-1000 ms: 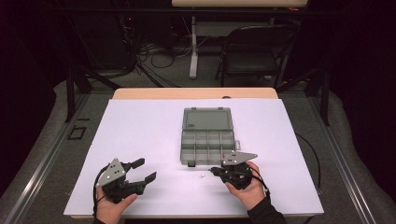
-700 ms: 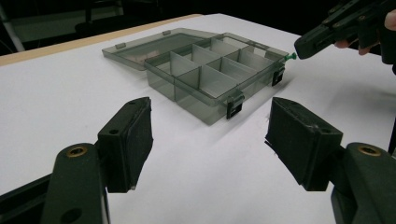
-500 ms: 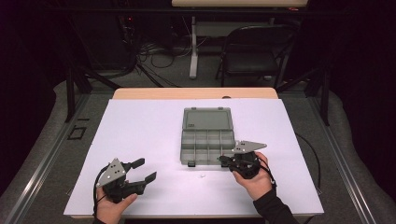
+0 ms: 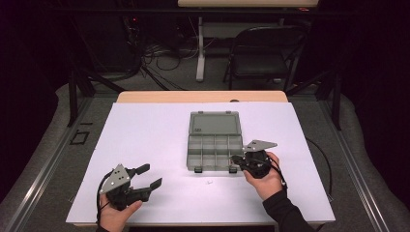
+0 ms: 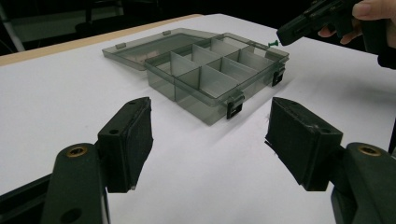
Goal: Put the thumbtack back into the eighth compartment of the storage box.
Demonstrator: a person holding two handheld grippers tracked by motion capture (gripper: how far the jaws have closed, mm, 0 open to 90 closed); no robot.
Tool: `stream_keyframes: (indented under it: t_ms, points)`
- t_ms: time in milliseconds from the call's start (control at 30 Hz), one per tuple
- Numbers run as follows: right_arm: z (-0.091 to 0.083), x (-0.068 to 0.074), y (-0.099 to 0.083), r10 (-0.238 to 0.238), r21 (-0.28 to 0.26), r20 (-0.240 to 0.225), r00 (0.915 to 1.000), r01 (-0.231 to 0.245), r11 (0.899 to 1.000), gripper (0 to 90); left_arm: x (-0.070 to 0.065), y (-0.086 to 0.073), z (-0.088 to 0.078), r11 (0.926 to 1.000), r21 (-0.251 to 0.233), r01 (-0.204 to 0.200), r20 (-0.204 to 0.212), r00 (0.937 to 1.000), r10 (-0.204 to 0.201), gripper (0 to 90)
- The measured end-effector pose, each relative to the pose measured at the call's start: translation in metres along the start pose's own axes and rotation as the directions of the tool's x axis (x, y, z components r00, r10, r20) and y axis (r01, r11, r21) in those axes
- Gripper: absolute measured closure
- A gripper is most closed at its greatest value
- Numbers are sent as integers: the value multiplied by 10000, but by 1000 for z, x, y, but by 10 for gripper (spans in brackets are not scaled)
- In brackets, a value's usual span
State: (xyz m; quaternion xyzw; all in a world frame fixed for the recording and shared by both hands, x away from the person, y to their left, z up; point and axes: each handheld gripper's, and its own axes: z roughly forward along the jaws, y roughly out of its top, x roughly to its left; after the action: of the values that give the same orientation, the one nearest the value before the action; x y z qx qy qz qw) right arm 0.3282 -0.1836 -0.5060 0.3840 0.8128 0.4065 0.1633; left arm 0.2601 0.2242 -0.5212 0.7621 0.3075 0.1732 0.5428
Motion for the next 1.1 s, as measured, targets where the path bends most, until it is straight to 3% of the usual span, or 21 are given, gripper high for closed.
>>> stream_keyframes:
  t_ms: [733, 1100]
  points:
    - [23, -16, -3, 277, 574, 672, 9974, -316, 9979, 900, 0, 0, 1, 10000, 19, 31, 1, 10000, -31, 309]
    - [30, -18, -4, 157, 789, 864, 9961, -226, 9966, 900, 0, 0, 0, 10000, 31, 36, 31, 10000, -36, 309]
